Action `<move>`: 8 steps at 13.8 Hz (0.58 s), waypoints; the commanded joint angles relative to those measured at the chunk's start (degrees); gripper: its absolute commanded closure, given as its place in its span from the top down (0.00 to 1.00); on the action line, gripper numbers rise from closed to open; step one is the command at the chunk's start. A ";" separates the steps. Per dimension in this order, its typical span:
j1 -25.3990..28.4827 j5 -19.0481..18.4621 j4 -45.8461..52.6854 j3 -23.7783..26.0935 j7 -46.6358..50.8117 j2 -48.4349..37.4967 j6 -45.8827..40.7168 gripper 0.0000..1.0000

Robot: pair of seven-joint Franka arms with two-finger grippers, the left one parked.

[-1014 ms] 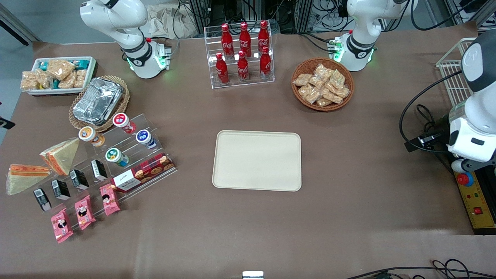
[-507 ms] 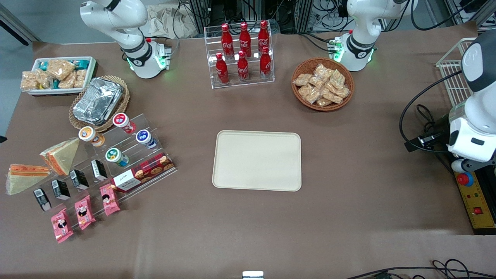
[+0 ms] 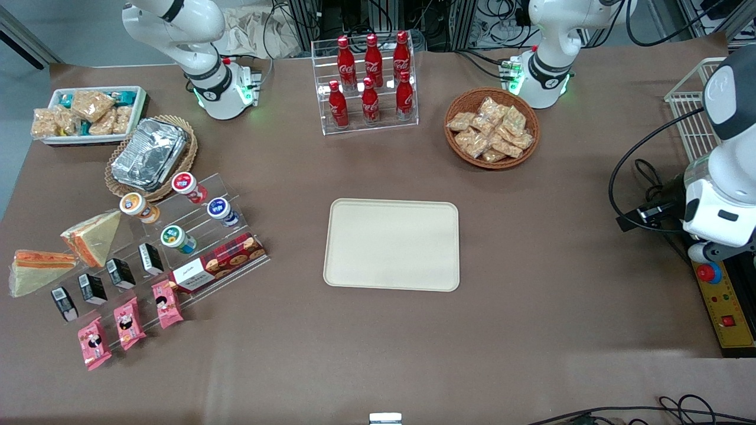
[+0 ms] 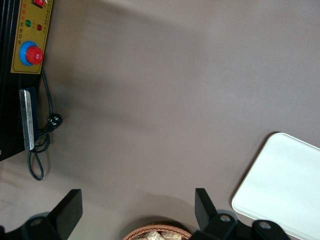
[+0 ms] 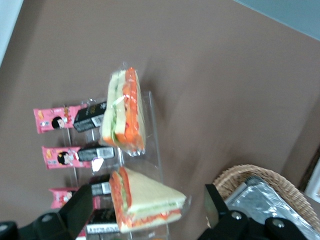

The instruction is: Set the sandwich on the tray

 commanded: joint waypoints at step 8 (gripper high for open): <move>-1.33 4.05 0.31 0.21 -0.97 8.09 9.61 0.99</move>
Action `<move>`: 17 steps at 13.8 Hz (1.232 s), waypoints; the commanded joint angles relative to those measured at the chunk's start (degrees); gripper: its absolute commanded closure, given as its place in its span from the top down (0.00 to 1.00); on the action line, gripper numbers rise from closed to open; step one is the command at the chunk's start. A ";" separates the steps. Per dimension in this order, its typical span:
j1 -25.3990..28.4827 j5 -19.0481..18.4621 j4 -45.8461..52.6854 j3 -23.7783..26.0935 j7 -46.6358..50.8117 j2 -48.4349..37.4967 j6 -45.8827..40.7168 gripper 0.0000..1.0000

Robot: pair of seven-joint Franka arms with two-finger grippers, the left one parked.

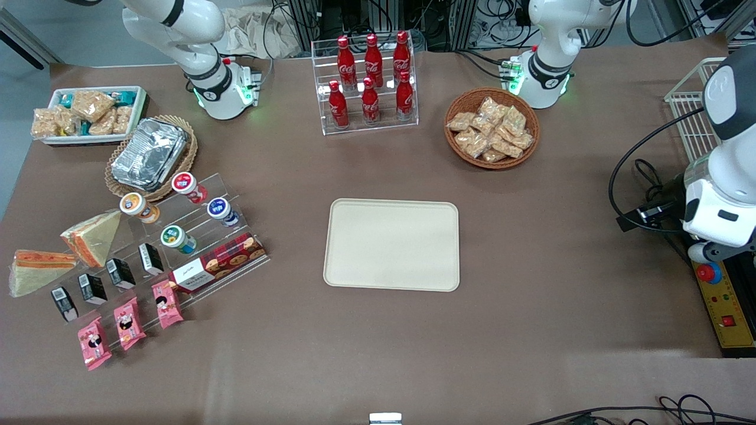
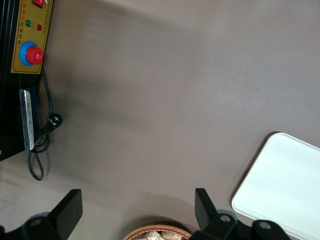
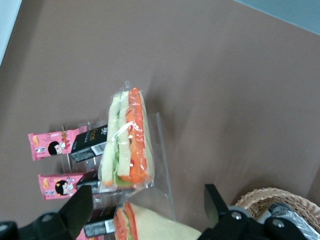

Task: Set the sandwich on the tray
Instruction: 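Lower the right gripper around a wrapped sandwich wedge and close it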

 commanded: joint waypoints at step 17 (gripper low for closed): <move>-0.60 8.87 0.95 0.04 -6.72 7.83 9.04 0.99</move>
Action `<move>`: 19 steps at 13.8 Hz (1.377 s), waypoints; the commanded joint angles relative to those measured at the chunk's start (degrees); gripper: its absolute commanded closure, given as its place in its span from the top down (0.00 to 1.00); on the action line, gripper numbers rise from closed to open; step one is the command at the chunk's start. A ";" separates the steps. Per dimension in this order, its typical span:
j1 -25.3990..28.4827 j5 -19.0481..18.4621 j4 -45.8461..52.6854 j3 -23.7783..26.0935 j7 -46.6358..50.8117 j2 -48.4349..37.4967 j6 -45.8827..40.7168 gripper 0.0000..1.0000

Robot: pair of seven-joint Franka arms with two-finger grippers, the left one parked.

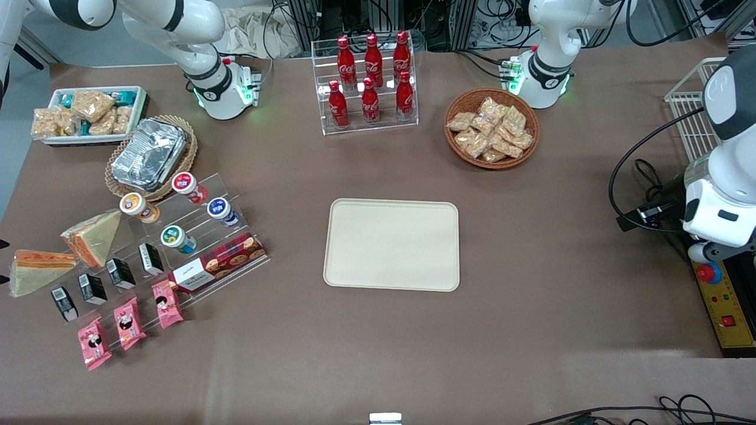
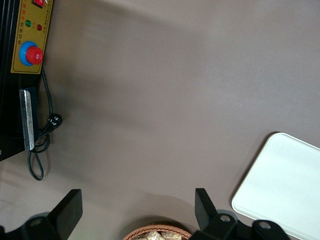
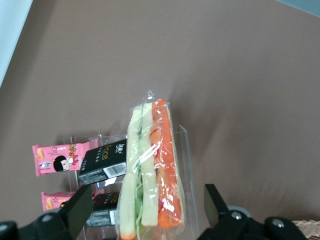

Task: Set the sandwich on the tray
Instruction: 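Lower the right gripper around a wrapped sandwich wedge and close it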

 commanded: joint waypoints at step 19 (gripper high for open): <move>0.12 4.54 -1.09 -0.06 -2.63 4.50 5.45 0.73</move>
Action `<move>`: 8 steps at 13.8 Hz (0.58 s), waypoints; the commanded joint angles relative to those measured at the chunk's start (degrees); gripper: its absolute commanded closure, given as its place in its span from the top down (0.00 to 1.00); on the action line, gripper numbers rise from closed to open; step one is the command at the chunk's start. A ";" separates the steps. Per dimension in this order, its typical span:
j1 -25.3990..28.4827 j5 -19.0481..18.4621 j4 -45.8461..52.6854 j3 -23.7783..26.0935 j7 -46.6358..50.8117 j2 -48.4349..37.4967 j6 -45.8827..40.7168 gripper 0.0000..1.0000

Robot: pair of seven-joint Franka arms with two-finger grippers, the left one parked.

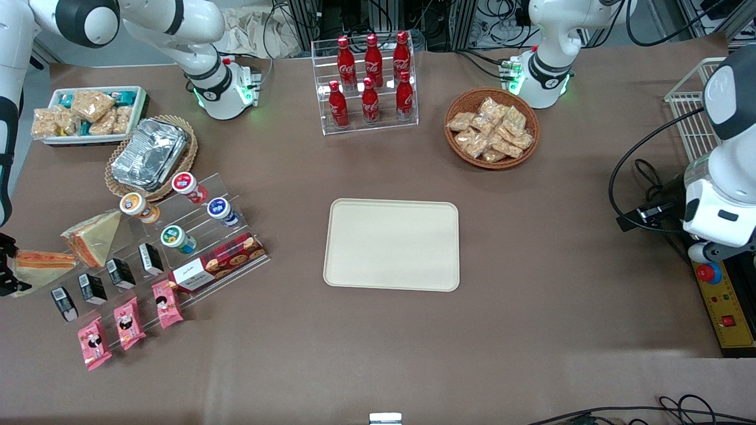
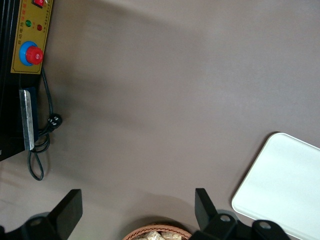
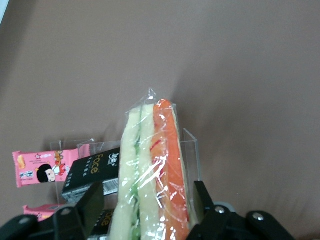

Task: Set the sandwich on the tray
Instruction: 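Lower the right gripper around a wrapped sandwich wedge and close it, then lift the wrapped sandwich out of the rack with the right gripper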

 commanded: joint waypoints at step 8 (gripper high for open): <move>0.55 1.66 -1.58 -0.09 -1.76 -1.41 0.70 0.28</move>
